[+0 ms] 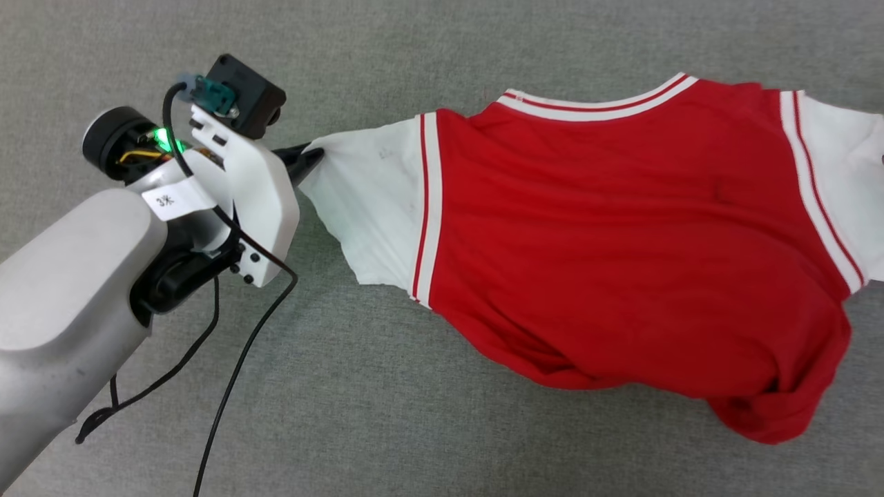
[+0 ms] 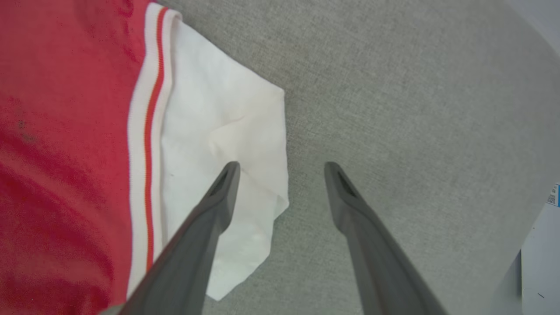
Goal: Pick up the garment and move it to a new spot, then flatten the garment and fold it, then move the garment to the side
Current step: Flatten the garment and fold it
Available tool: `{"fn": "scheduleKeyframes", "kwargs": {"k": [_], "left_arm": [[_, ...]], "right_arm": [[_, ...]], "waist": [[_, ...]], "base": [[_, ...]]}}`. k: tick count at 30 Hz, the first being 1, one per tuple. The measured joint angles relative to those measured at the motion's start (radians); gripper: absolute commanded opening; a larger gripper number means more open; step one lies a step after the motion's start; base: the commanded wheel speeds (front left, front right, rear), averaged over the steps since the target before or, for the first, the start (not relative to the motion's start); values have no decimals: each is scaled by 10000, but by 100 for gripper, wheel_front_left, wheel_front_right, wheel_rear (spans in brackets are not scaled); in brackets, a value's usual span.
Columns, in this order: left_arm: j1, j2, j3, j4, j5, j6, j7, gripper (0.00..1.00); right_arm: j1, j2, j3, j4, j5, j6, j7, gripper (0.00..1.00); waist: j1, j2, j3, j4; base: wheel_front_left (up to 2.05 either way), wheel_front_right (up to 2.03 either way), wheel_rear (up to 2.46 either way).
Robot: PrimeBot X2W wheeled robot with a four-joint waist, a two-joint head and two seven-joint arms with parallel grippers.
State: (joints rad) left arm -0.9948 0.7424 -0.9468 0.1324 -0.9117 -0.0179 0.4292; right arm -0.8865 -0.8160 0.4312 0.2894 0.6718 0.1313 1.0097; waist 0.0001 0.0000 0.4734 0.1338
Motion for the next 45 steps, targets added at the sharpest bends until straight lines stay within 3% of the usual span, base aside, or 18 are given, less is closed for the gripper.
{"fn": "scheduleKeyframes", "kwargs": {"k": [4,10,11,12,21,33,45], "left_arm": [[-197,-153,0,-67,117,-12,-92,0],[-270,-307,-54,-75,201,-59,-192,0],[-279,-299,-61,-71,213,-82,-205,0],[-281,-295,-69,-56,230,-84,-236,0],[-225,-359,-109,280,274,-192,-677,0],[-180,84,401,-104,748,132,-1994,0],[-1383,201,1152,-993,1292,491,-2685,0]], "right_arm": [[-46,311,13,763,29,0,-265,100],[172,128,326,1156,94,-4,-633,100],[233,140,257,1218,211,-4,-855,26],[275,176,169,1302,343,-4,-1081,0],[243,487,564,1250,529,-4,-3056,0],[276,-98,533,-84,1037,-2,-6101,0],[113,-2,-569,-1423,623,0,-7078,0]], "waist": [[0,0,374,224],[-2,-1,676,444],[-3,-1,688,438],[-3,-1,691,419],[-1,0,83,144],[-2,0,-1610,-327],[-2,0,-2588,-698]], "base": [[0,0,0],[0,0,0],[0,0,0],[0,0,0],[0,0,0],[0,0,0],[0,0,0]]}}
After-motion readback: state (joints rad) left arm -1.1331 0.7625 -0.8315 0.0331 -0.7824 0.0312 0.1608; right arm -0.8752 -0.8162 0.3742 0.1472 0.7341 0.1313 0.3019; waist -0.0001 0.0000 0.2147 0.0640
